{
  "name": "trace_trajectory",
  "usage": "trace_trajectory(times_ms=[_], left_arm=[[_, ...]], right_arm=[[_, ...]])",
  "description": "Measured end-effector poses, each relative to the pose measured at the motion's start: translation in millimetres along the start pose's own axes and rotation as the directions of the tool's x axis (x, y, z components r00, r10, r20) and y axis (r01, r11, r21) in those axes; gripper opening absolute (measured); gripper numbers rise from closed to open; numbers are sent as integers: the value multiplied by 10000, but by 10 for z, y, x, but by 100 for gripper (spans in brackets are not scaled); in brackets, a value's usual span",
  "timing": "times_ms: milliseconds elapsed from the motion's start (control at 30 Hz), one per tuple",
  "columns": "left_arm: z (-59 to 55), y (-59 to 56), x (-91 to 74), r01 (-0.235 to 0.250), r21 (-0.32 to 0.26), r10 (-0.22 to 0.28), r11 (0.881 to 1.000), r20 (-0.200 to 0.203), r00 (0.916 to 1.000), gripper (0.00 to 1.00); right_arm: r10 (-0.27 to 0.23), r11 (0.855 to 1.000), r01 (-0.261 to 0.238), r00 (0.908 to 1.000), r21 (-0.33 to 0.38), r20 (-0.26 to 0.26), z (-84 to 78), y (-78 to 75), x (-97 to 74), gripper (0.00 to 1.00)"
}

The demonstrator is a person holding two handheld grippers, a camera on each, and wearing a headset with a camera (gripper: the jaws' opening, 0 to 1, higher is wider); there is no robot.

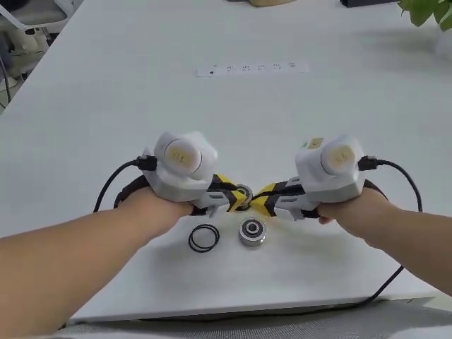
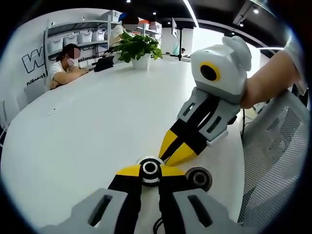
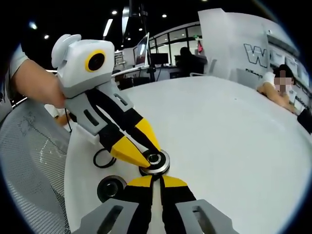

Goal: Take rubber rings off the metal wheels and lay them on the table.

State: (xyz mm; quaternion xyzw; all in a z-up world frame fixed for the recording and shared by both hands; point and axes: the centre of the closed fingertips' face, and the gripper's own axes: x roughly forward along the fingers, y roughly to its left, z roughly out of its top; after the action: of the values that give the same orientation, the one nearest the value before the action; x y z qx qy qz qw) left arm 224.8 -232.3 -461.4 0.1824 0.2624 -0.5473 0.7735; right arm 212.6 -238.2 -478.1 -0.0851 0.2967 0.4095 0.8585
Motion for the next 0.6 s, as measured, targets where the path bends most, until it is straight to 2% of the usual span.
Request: trace_trajectory(times_ms=[367, 467, 600], left_arm=[[0, -4, 2, -46, 153, 46, 9999, 12, 10000, 7], [0, -15, -1, -53, 188, 53, 9998, -7, 10000, 7], [1, -18, -3, -47, 207, 47, 9998, -5, 10000, 7]], right_arm=[[-14, 9920, 4, 10000, 1260, 79, -9, -40, -34, 0], [32, 9856, -57, 9999, 1692, 147, -2, -41, -49, 0], [156, 9646, -244, 9992, 2626, 355, 13, -7, -84, 0]])
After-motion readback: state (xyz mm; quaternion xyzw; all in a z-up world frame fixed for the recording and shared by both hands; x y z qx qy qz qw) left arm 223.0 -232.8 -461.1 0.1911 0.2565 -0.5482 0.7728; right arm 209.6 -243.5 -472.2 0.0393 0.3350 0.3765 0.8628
